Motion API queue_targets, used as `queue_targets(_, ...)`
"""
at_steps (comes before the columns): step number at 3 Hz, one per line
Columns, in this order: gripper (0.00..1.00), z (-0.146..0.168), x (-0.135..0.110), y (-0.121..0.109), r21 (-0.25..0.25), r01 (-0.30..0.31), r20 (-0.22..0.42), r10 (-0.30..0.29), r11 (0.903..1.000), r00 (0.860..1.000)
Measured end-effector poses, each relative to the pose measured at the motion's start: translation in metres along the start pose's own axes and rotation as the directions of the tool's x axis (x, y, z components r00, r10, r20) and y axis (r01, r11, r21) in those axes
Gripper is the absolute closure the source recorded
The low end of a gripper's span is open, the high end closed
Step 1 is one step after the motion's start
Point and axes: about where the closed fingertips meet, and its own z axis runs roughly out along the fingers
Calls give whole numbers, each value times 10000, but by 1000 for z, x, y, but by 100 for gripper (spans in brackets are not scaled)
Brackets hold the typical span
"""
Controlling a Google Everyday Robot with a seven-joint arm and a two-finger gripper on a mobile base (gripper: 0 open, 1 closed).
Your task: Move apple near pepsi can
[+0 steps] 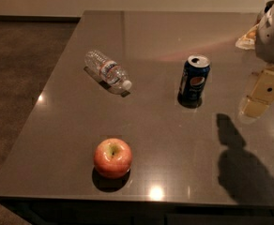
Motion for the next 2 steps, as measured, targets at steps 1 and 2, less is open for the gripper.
queue_targets(1,0,0,0,-1,8,-12,-6,12,10000,10000)
queue_targets(2,0,4,-5,18,-129,161,385,-156,9998,9991)
